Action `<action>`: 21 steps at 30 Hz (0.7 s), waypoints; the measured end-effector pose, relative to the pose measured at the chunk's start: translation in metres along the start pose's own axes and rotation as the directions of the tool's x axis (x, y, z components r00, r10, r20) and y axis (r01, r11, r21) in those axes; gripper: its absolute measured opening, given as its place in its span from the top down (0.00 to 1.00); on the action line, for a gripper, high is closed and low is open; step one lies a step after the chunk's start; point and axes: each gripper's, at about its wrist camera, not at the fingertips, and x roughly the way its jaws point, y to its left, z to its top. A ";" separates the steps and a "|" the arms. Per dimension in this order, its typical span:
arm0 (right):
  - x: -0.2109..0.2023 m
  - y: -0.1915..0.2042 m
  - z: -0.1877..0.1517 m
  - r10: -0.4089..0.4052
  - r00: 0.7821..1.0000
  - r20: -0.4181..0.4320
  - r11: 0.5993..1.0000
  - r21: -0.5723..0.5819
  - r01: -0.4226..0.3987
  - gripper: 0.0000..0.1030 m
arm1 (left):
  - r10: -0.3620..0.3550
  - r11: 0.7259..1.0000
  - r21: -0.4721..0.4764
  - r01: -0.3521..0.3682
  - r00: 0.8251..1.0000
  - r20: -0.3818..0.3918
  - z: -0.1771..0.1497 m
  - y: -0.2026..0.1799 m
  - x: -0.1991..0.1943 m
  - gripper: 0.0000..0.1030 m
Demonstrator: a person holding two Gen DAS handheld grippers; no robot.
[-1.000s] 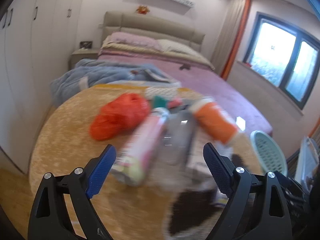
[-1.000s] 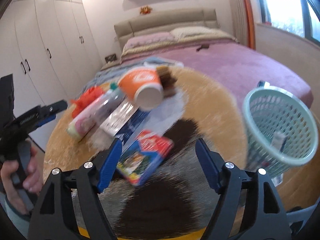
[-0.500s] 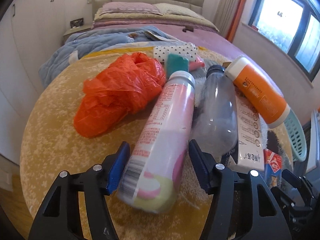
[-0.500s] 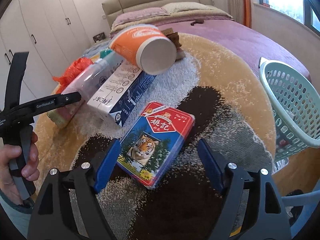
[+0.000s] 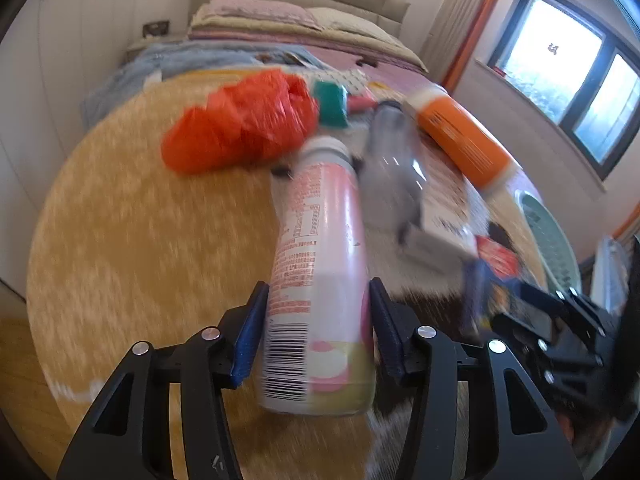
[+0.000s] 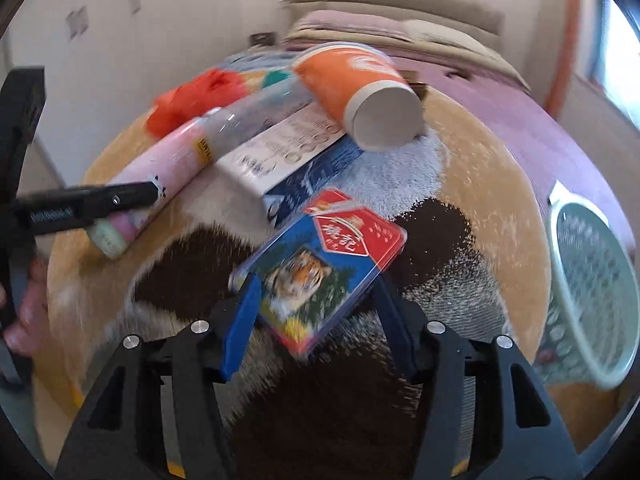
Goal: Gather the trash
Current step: 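Grasp the pink drink bottle with left gripper while right gripper grasps the tiger-print box, then carry bottle and tiger box to the blue basket and release both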
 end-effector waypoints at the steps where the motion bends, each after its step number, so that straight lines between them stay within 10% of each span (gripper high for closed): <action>1: -0.003 -0.007 -0.002 0.033 0.999 -0.012 0.999 -0.014 -0.034 0.47 | -0.008 1.000 -0.002 0.008 1.000 -0.010 -0.005 -0.001 -0.002 0.53; 9: -0.008 -0.041 -0.003 0.177 0.984 -0.021 0.960 0.226 -0.168 0.33 | 0.030 0.999 0.012 -0.030 0.999 -0.010 0.001 -0.011 0.007 0.40; 21: 0.024 -0.001 0.021 -0.021 0.998 -0.059 0.921 0.387 0.043 0.29 | 0.088 0.995 0.038 -0.088 0.996 0.004 0.005 -0.013 0.021 0.55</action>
